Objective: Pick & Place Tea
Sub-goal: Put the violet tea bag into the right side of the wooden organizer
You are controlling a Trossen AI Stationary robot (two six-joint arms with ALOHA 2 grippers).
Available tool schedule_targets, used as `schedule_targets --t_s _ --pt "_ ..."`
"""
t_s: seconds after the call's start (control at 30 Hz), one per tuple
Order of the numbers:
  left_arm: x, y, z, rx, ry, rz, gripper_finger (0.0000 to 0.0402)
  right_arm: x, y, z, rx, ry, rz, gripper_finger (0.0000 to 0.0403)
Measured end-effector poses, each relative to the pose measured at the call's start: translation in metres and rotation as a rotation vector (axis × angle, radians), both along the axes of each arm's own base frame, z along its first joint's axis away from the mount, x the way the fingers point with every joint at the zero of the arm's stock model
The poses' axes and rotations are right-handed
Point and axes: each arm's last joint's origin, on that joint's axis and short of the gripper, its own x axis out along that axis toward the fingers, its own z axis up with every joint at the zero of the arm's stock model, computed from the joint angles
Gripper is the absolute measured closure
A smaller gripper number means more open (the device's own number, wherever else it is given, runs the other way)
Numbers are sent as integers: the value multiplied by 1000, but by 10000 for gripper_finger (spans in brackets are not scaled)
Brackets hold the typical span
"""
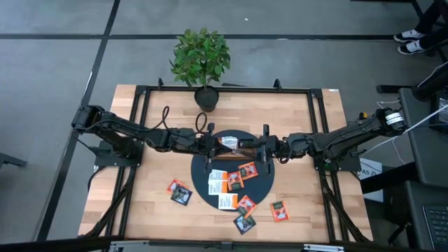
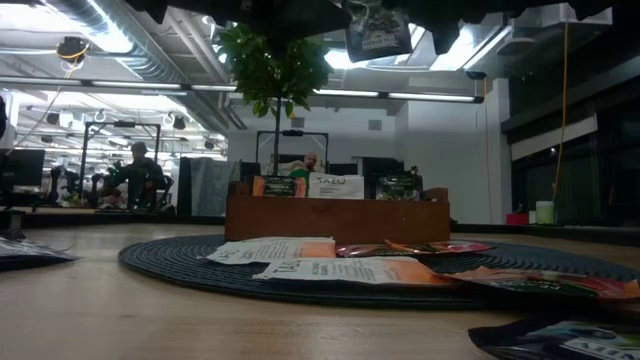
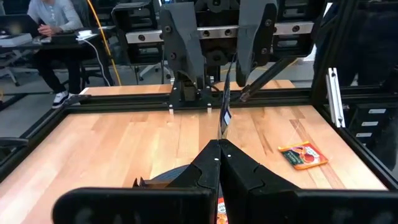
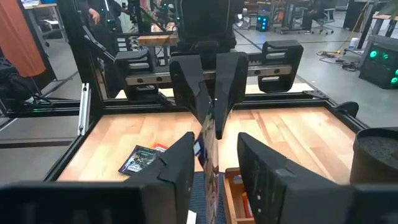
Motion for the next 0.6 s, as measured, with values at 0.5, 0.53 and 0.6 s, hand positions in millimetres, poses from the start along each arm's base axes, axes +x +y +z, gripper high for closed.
schedule_targets --t_s 0.5,0.53,0.6 --pt "0 0 0 35 1 -9 399 0 0 0 5 0 -1 396" --pt "0 0 0 35 1 -9 398 0 0 0 4 1 -1 398" --pt "0 0 0 23 1 -7 396 0 0 0 6 1 -1 398"
